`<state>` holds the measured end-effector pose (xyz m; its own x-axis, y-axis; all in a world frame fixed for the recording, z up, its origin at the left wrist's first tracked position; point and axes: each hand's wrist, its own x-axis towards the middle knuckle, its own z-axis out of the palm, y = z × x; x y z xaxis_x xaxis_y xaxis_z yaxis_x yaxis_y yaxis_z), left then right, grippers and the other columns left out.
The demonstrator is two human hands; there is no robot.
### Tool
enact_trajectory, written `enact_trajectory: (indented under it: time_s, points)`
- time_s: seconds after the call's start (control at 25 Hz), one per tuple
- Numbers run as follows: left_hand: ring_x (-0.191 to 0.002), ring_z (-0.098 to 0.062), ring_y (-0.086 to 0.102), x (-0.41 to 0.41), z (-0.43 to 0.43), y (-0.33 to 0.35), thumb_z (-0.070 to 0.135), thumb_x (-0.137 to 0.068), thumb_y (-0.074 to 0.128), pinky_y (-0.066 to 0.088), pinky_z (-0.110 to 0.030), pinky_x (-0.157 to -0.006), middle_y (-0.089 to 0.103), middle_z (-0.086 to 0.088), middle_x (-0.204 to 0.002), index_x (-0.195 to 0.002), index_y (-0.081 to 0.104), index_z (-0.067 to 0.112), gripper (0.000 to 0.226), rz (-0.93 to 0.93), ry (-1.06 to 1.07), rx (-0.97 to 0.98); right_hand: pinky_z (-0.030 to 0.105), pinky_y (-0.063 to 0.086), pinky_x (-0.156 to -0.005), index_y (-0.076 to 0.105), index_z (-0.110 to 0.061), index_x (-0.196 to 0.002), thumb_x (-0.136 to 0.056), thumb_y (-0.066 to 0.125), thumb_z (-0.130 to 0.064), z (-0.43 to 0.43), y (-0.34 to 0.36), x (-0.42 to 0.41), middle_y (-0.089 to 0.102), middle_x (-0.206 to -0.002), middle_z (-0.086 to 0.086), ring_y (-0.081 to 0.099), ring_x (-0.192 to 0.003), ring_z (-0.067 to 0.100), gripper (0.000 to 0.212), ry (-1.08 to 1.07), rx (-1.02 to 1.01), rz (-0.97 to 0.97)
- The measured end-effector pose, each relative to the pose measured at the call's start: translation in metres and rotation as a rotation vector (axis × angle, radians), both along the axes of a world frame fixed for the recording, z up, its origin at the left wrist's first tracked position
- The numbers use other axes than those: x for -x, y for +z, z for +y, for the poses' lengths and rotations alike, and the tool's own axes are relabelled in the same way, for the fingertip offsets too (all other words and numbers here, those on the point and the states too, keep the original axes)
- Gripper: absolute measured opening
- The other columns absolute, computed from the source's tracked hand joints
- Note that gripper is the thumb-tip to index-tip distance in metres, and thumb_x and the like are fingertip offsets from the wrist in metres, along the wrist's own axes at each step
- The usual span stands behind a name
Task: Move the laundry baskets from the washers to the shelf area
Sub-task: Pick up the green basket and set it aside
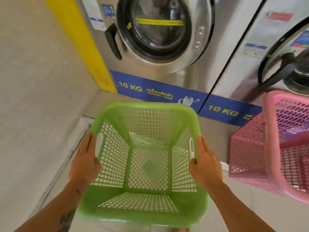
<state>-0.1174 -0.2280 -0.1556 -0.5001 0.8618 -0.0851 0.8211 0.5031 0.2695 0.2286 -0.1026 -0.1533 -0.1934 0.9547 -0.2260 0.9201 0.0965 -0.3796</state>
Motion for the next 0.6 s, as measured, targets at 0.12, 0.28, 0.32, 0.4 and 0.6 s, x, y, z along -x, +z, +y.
enact_trajectory:
  time_s: [0.12, 0.28, 0.32, 0.4, 0.6]
  points:
    - [-0.142, -0.031, 0.033, 0.032, -0.027, -0.026, -0.007, -0.071, 0.056, 0.051, -0.049, -0.095, 0.016, -0.004, -0.162, -0.152, 0.026, 0.013, 0.089, 0.008, -0.012, 0.005, 0.045, 0.052, -0.088, 0.023, -0.019, -0.149, -0.069, 0.058, -0.014, -0.027, -0.028, 0.031, 0.034, -0.154, 0.005, 0.057, -0.114, 0.038, 0.088, 0.030, 0.025, -0.025]
    - [-0.144, -0.029, 0.029, 0.075, -0.069, -0.083, -0.009, -0.070, 0.057, 0.047, -0.046, -0.103, 0.015, -0.005, -0.162, -0.153, 0.023, 0.010, 0.091, 0.003, -0.021, -0.002, 0.047, 0.049, -0.094, 0.013, -0.022, -0.152, -0.076, 0.058, -0.015, -0.070, -0.076, 0.072, 0.023, -0.160, 0.003, 0.049, -0.128, 0.035, 0.089, 0.013, 0.094, -0.040]
    - [-0.145, -0.028, 0.028, 0.086, -0.078, -0.095, -0.009, -0.070, 0.058, 0.046, -0.045, -0.104, 0.014, -0.004, -0.163, -0.153, 0.023, 0.010, 0.092, 0.009, -0.024, -0.007, 0.048, 0.049, -0.095, 0.011, -0.023, -0.153, -0.078, 0.059, -0.016, -0.081, -0.085, 0.082, 0.022, -0.161, 0.002, 0.047, -0.130, 0.035, 0.089, 0.014, 0.115, -0.040]
    - [-0.147, -0.026, 0.023, 0.108, -0.098, -0.117, -0.010, -0.070, 0.058, 0.042, -0.044, -0.108, 0.012, -0.002, -0.163, -0.153, 0.021, 0.009, 0.093, 0.024, -0.022, 0.009, 0.047, 0.049, -0.092, 0.010, -0.023, -0.153, -0.081, 0.061, -0.019, -0.107, -0.102, 0.102, 0.021, -0.161, 0.000, 0.050, -0.127, 0.036, 0.088, 0.022, 0.143, -0.042]
    - [-0.150, -0.022, 0.012, 0.137, -0.138, -0.143, -0.012, -0.073, 0.052, 0.033, -0.037, -0.114, -0.002, 0.005, -0.164, -0.155, 0.011, 0.014, 0.095, -0.018, -0.006, 0.097, 0.050, 0.051, -0.084, 0.006, -0.023, -0.153, -0.086, 0.058, -0.021, -0.159, -0.125, 0.135, 0.013, -0.162, -0.004, 0.057, -0.116, 0.039, 0.085, -0.003, 0.128, -0.026]
